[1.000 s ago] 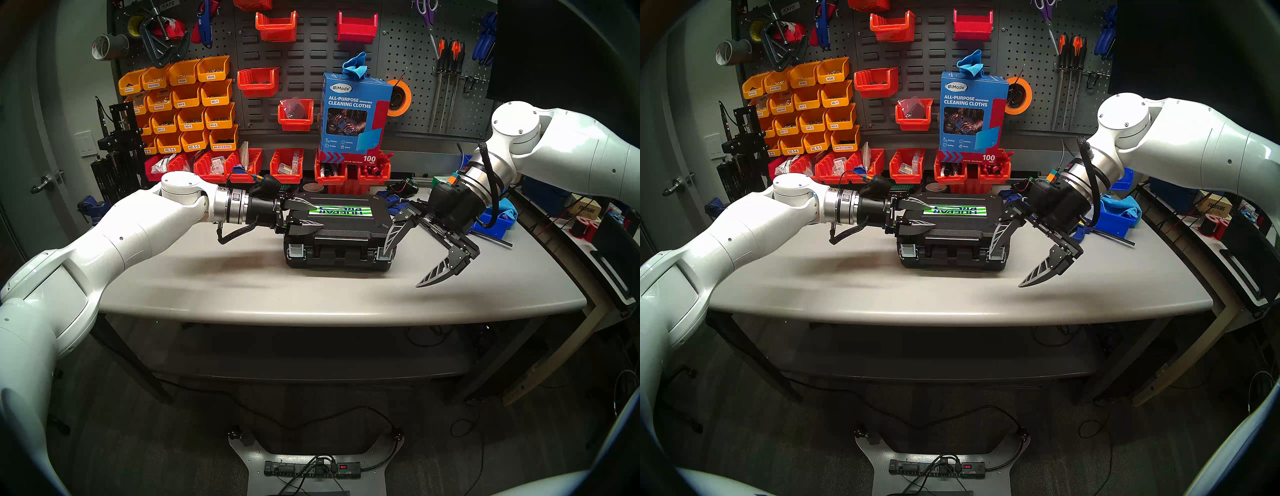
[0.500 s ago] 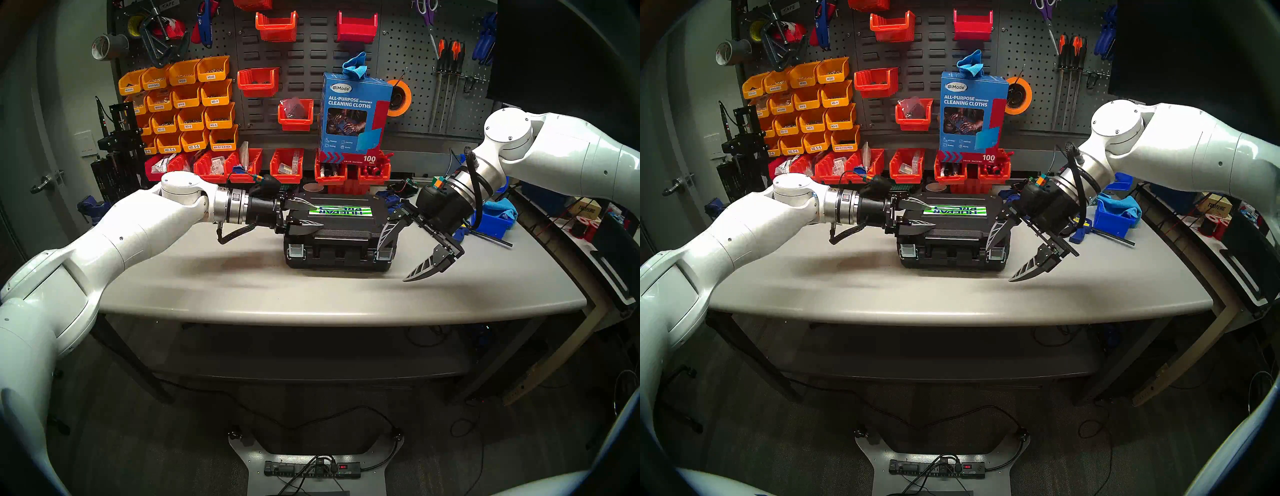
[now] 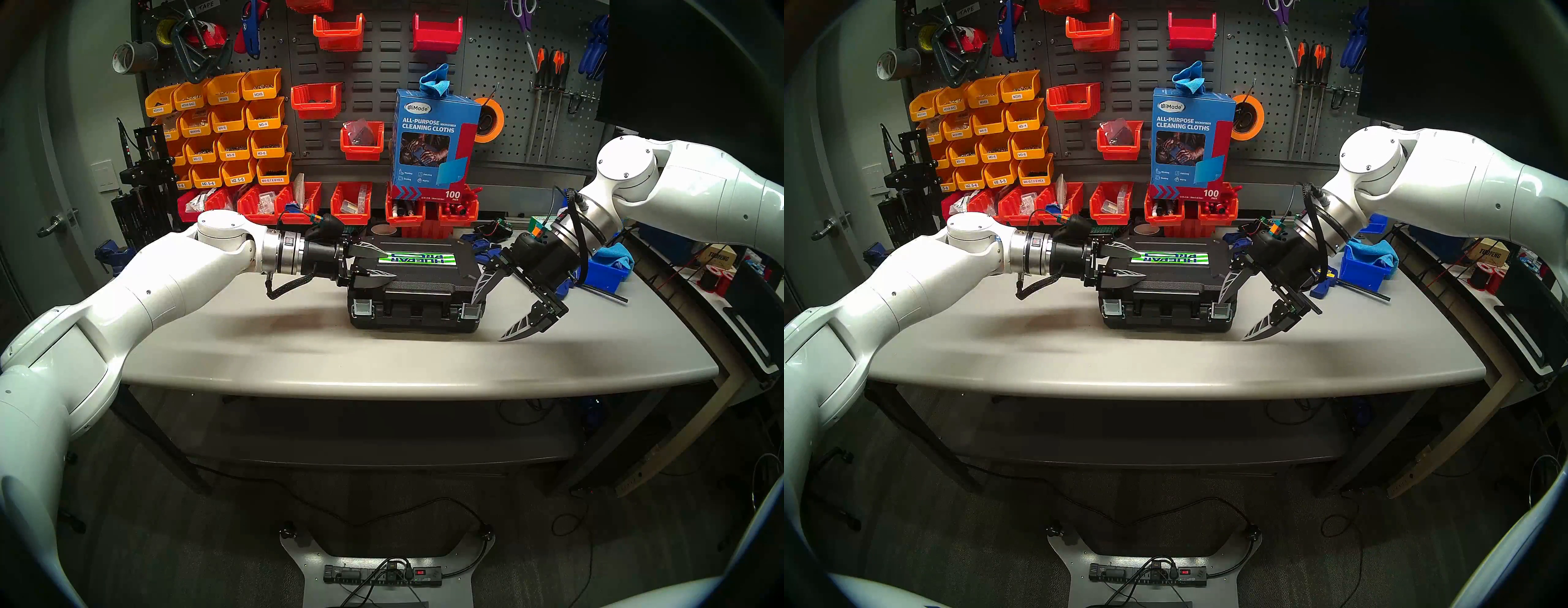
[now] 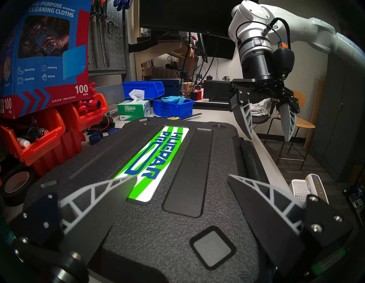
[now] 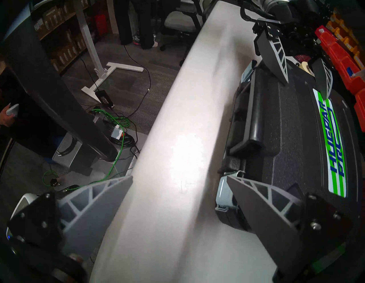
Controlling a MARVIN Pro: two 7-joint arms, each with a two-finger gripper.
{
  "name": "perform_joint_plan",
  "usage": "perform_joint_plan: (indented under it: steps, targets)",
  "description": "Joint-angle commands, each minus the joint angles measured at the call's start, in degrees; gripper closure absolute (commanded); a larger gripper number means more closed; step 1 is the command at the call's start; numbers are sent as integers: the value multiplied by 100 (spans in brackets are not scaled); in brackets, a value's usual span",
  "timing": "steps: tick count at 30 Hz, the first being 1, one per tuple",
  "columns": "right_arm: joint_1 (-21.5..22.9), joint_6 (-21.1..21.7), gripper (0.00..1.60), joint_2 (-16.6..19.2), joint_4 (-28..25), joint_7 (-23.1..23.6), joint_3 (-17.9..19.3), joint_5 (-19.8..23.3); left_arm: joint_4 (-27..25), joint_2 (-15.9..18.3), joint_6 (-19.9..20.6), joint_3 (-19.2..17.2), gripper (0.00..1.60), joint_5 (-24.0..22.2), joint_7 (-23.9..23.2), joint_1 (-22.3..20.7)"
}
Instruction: Open the tool box
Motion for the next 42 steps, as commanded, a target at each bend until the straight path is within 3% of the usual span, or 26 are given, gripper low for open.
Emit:
perform_joint_plan:
  steps: [1, 12, 28, 42]
  targets:
    - [285, 187, 0, 198, -242, -396, 19, -219, 10, 7, 24, 52, 0, 53, 6, 18]
    - [329, 349, 0, 162, -448, -671, 138, -217, 11, 7, 23, 53, 0, 52, 6, 17]
    - [918, 1220, 0, 227, -1405, -1243, -94, -1362, 12, 7, 23, 53, 0, 51, 5, 17]
    - [861, 1650, 0, -11, -1715, -1597, -72, -1499, 11, 7, 24, 55, 0, 52, 6, 16]
